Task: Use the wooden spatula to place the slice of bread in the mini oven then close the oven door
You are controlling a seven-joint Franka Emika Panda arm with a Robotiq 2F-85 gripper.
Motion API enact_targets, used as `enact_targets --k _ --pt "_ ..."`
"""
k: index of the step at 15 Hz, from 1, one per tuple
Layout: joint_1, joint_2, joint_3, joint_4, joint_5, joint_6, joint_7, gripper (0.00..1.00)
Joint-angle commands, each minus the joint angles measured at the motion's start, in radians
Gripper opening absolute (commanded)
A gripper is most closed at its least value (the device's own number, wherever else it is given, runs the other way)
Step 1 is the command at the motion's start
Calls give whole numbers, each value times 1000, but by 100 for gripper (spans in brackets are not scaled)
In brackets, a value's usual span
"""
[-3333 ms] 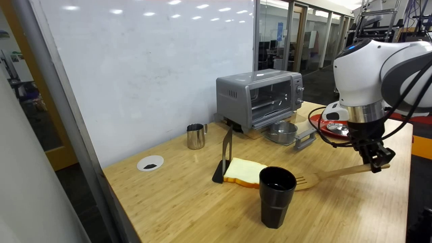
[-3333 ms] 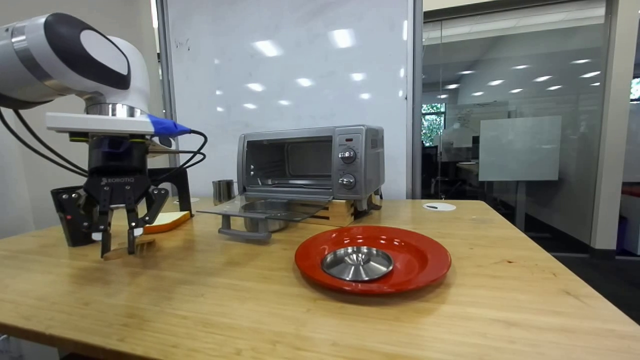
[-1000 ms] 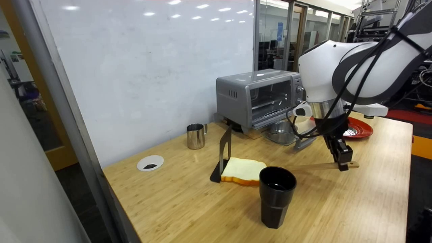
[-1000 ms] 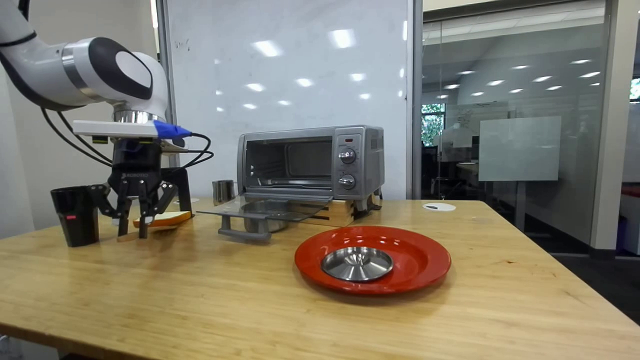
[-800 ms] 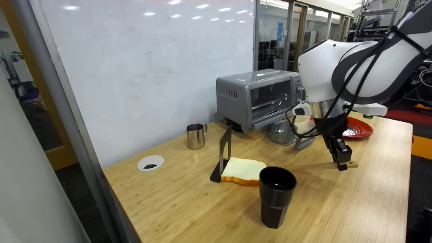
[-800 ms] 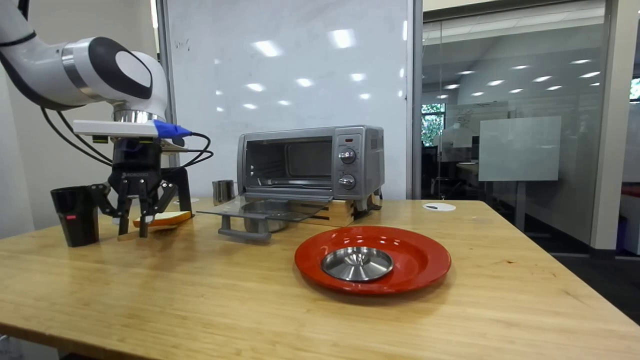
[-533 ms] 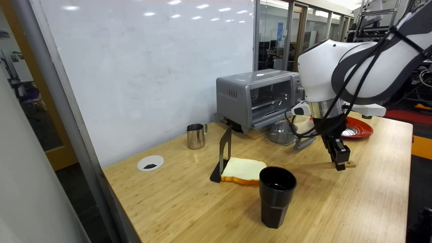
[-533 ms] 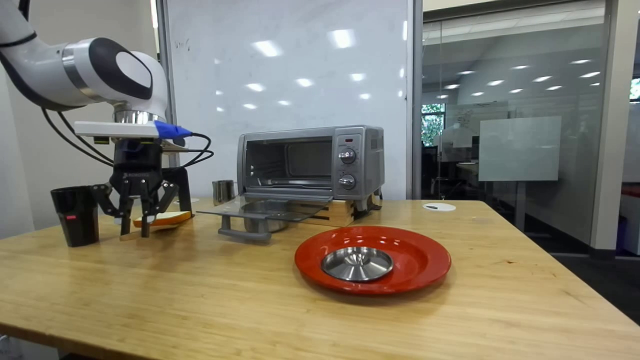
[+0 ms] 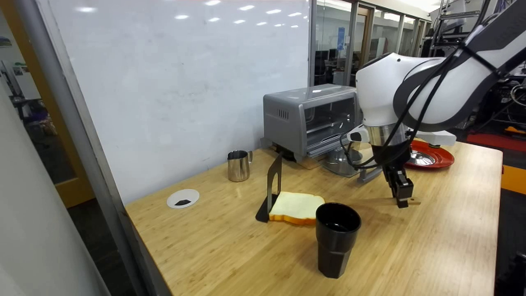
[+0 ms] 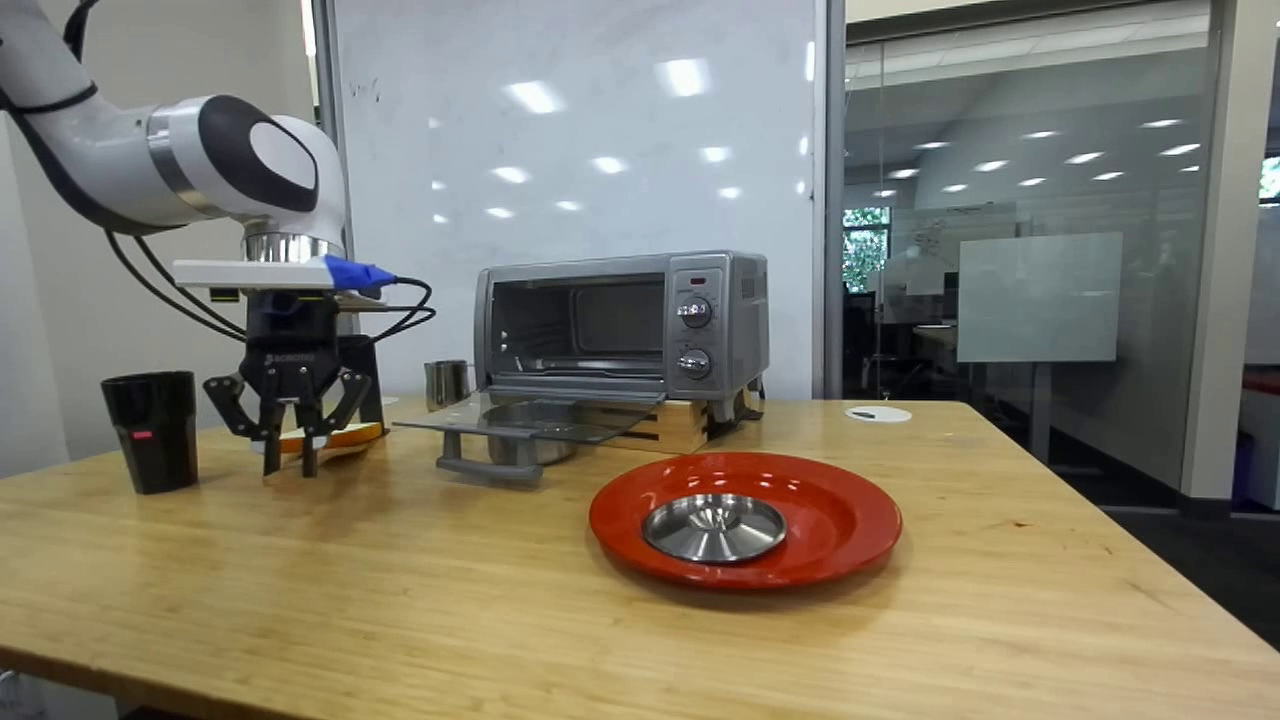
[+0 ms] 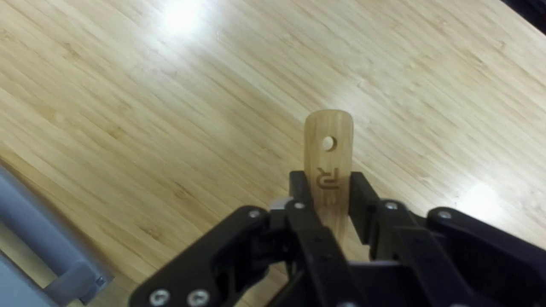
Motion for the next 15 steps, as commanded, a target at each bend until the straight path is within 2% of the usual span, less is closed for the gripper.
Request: enact_targets --k 1,15 --pt "1 50 13 41 -23 11 29 7" --pt "26 94 48 74 -67 17 37 7"
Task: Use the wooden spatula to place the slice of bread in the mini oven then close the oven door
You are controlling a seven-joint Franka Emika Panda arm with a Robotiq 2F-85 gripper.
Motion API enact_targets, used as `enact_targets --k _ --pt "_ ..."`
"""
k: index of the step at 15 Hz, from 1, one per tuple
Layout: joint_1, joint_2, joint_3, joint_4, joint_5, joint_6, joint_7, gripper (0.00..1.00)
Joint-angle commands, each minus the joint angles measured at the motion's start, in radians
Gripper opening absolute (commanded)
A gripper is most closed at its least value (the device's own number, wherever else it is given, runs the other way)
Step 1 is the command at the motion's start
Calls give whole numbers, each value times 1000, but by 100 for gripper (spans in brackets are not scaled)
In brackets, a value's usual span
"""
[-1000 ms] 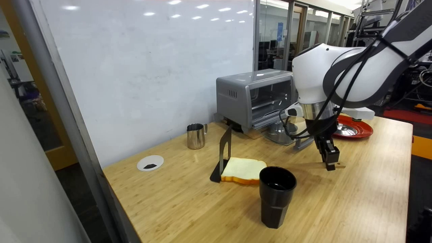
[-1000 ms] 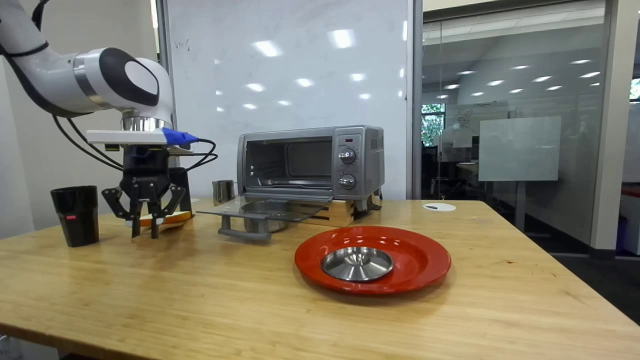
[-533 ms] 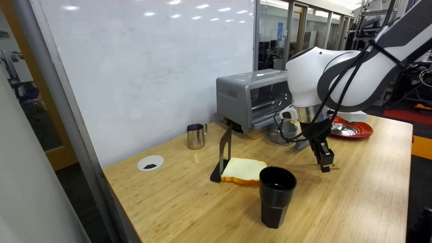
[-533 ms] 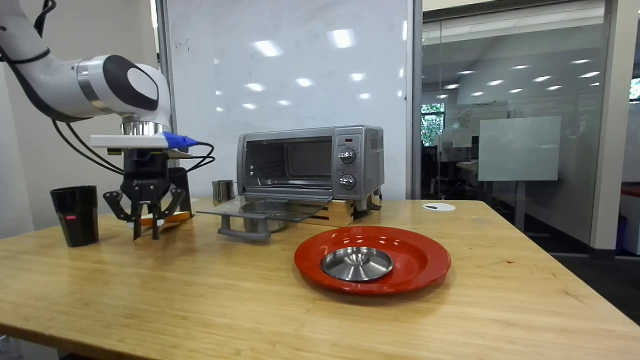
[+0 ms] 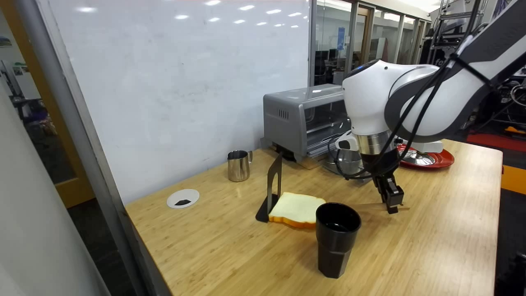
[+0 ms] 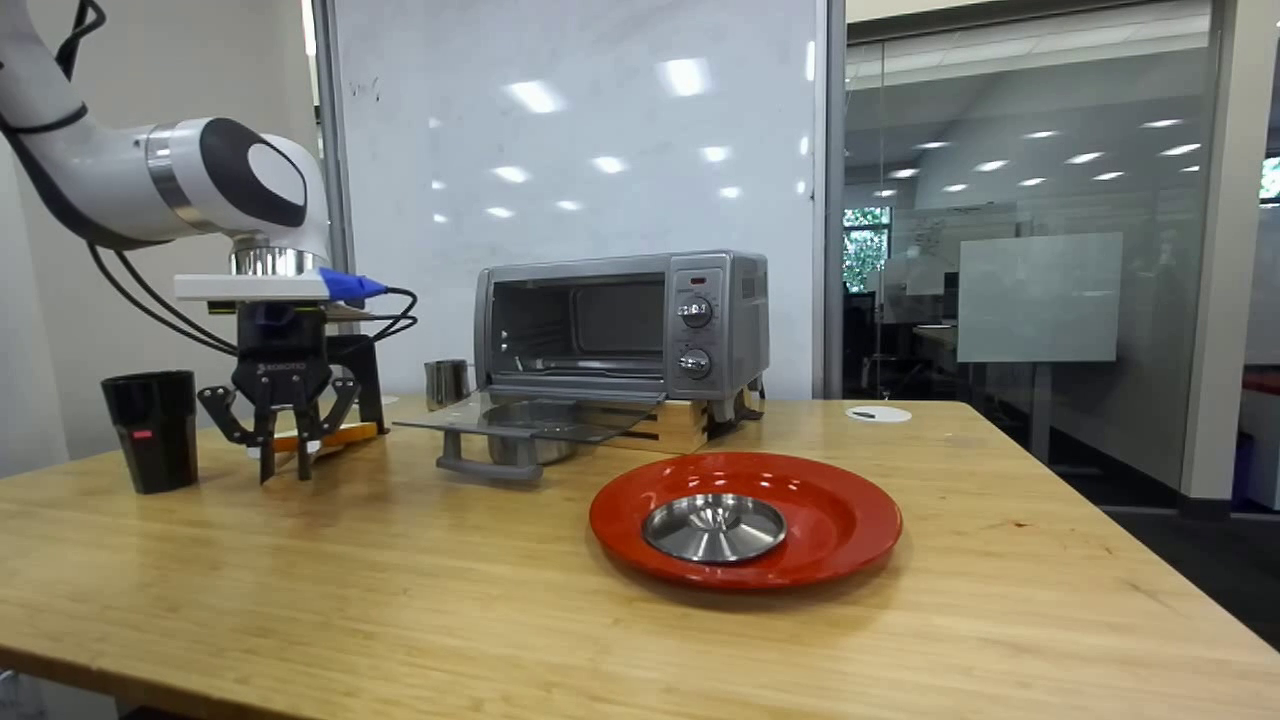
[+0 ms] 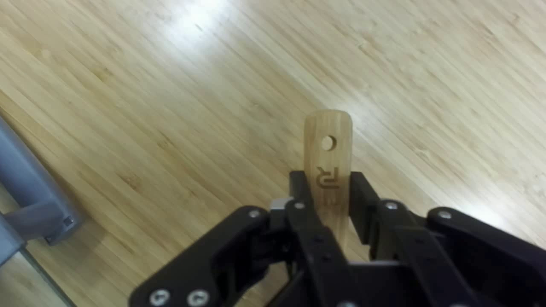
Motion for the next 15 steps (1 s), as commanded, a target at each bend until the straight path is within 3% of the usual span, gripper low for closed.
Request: enact_targets --k 1,10,15 --pt "3 42 8 33 -20 12 21 7" --pt "9 69 13 63 -21 17 22 7" --pt "1 69 6 45 -28 77 23 7"
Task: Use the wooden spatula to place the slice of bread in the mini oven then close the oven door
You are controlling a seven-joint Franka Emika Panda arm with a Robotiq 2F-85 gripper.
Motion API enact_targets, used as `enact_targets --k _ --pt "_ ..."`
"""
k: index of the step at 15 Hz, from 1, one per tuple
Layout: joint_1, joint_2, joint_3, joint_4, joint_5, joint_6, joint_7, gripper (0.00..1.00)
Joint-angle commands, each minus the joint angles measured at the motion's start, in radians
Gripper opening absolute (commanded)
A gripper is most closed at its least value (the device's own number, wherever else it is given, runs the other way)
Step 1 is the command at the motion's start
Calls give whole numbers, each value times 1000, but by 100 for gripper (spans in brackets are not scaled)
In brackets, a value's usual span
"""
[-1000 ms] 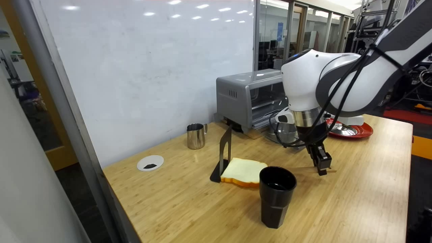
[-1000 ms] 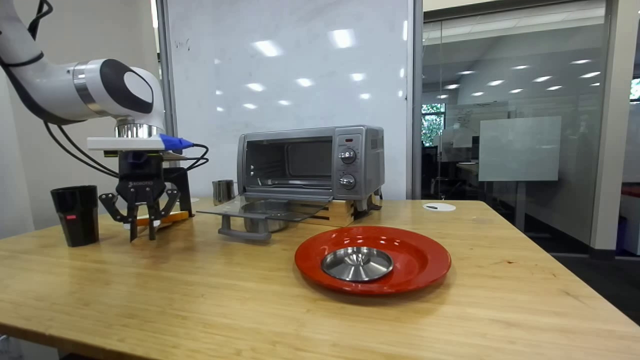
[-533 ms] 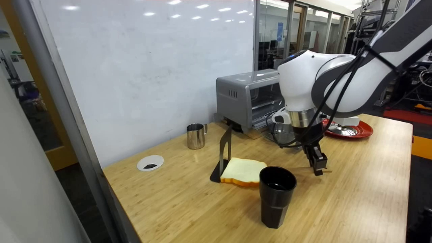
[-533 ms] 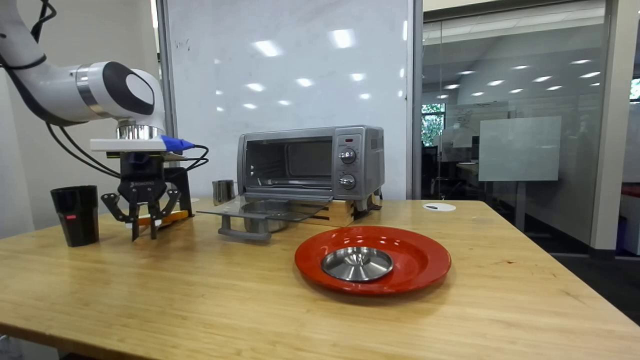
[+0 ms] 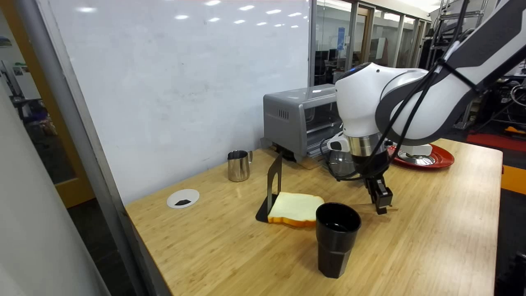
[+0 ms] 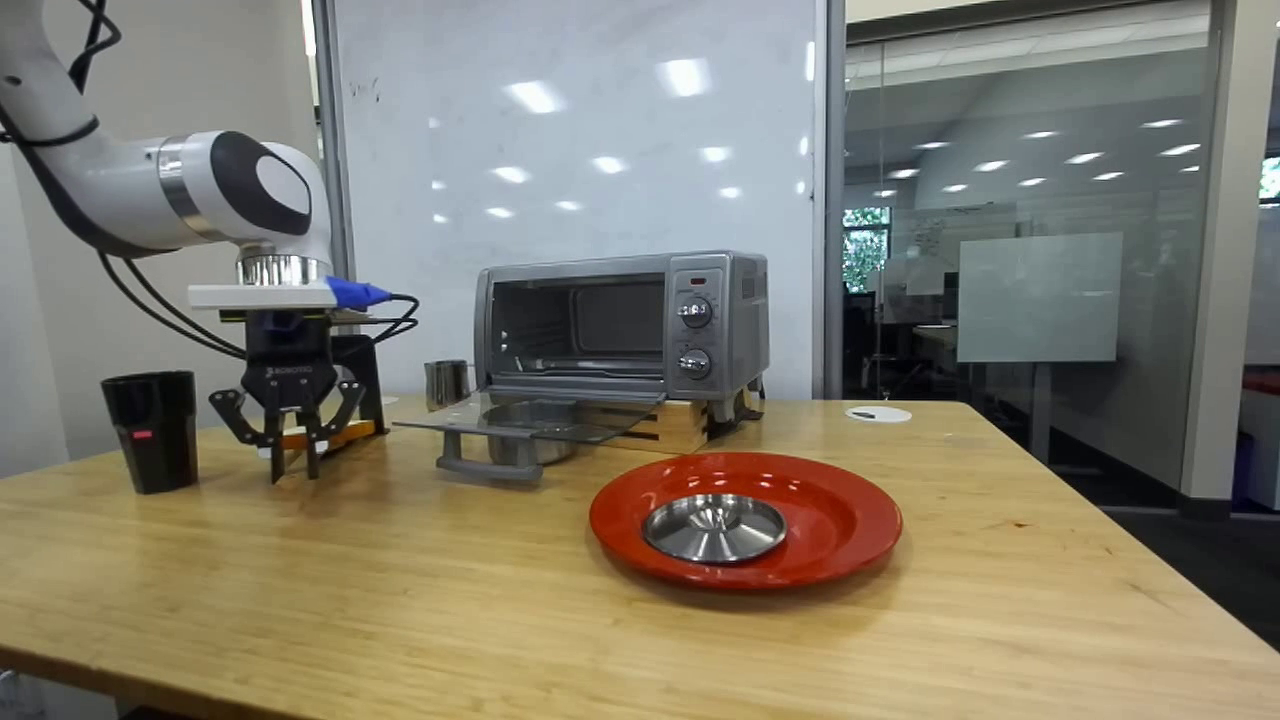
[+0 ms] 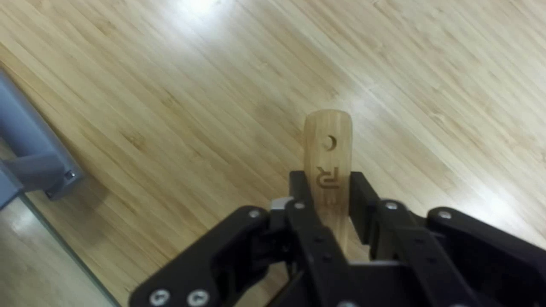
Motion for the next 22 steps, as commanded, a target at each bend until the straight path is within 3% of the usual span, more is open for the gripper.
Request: enact_targets --k 1,13,22 --pt "-9 26 -2 -5 -30 59 22 7" --pt "-53 -32 -23 -130 -29 216 -15 7" --pt "-70 -285 -24 -292 81 189 -159 7"
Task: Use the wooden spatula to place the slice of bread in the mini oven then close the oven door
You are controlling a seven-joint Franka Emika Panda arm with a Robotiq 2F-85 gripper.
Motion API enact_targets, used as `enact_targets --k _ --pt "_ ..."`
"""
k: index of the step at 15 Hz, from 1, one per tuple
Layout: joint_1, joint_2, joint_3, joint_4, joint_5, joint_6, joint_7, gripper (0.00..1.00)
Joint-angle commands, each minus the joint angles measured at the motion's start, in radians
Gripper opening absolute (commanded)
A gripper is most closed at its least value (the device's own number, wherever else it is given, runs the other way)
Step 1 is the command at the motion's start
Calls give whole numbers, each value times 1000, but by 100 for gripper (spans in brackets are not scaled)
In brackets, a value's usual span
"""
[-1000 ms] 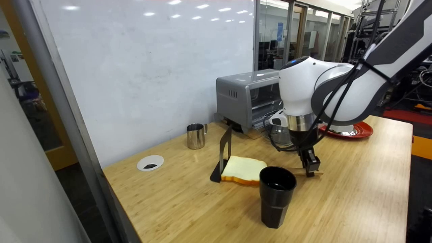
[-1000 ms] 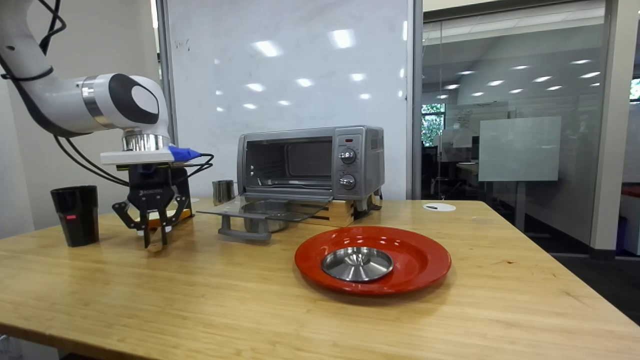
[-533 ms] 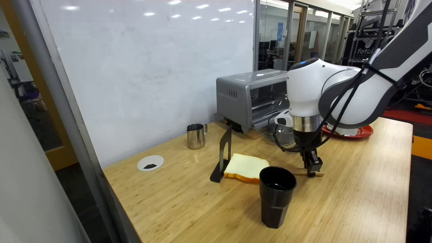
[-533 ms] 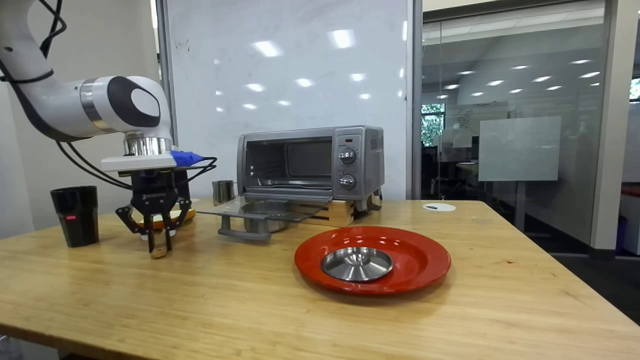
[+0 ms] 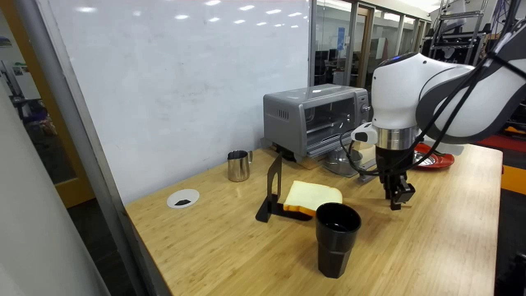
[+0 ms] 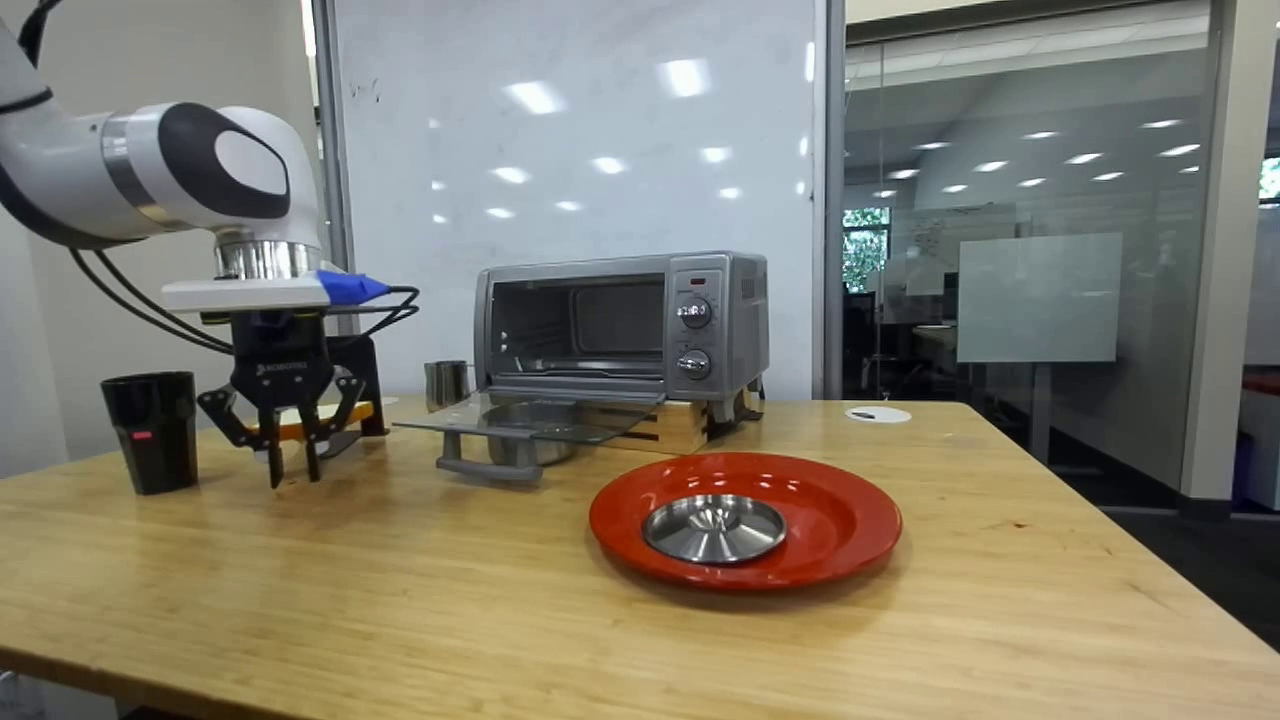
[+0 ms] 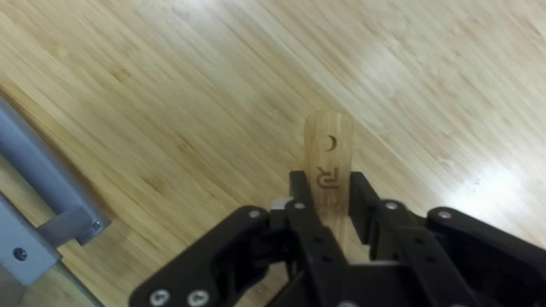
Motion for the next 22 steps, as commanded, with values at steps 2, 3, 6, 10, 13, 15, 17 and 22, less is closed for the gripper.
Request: enact_targets --k 2,3,6,10,13,15,17,22 --pt "-15 -204 -15 -114 103 -14 -131 7" --pt "-10 -241 -24 -128 123 -23 -147 7" --pt "0 -339 -64 -163 142 -57 -193 7" --pt "-13 -436 -115 -179 105 -124 -173 7" --pt "-25 -465 -163 -168 103 -159 -163 7" --pt "-35 -469 -190 -157 102 -173 -155 7" --pt "-48 -463 -218 -145 105 -181 -150 7" --pt "-86 -427 -263 -100 107 -186 -117 7"
